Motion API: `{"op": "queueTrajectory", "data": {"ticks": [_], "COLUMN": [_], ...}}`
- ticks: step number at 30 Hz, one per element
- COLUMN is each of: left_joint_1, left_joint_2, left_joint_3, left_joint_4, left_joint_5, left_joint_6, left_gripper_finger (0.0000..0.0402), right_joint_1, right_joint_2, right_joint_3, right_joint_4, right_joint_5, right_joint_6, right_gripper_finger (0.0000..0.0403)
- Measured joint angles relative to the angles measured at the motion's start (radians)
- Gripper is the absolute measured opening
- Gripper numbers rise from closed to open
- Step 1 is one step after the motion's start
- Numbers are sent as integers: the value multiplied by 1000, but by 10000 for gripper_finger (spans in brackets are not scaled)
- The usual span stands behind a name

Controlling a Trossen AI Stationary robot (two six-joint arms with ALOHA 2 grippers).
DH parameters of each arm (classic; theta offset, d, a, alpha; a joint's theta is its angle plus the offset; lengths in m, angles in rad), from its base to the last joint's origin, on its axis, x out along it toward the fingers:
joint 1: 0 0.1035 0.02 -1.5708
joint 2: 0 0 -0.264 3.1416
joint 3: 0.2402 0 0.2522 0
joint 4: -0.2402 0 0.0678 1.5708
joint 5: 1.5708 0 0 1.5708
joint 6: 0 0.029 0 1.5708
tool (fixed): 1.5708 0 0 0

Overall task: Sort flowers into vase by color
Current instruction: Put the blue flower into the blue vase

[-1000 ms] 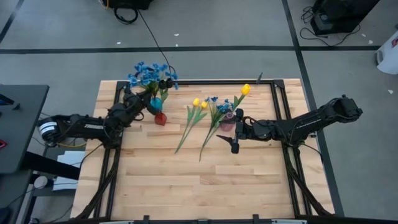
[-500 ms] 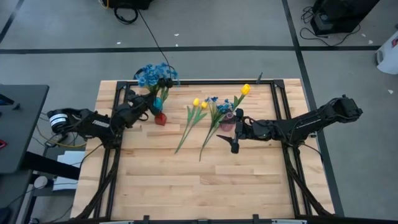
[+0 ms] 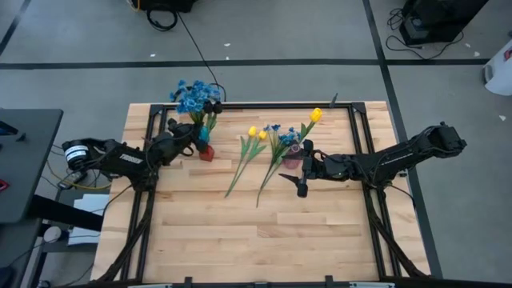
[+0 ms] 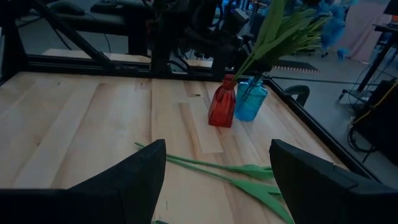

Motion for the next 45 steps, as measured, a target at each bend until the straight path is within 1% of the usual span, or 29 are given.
{"op": "queueTrajectory", "data": {"ticks": [3, 10, 14, 17, 20, 26, 32, 40, 43, 45], "left_joint_1": [0, 0, 0, 0, 0, 0, 0, 0, 0, 0], "left_joint_2": [0, -2, -2, -2, -2, -15, -24, -38, -68, -97], "left_joint_3": [0, 1, 2, 2, 2, 2, 2, 8, 14, 18], "left_joint_4": [-16, -24, -27, -32, -35, -45, -96, -136, -178, -222], "left_joint_5": [0, 3, 61, 79, 82, 90, 112, 148, 166, 170], "left_joint_6": [-18, -24, -14, -17, -19, -15, -75, -96, -98, -97], "left_gripper_finger": [46, 102, 120, 122, 122, 122, 122, 122, 122, 122], "right_joint_1": [0, 0, 0, -11, -27, -25, -26, -24, -6, 11], "right_joint_2": [0, 0, 0, 0, 0, 0, 0, -8, -57, -106], "right_joint_3": [0, 0, 0, 0, 0, 0, 0, 0, 0, -5], "right_joint_4": [0, 0, -47, -153, -192, -195, -185, -164, -159, -154], "right_joint_5": [0, 0, 0, 6, 9, 0, 13, 21, 83, 105], "right_joint_6": [0, 2, 41, 82, 116, 107, 123, 106, 90, 66], "right_gripper_finger": [295, 295, 295, 295, 294, 289, 287, 287, 283, 278]}}
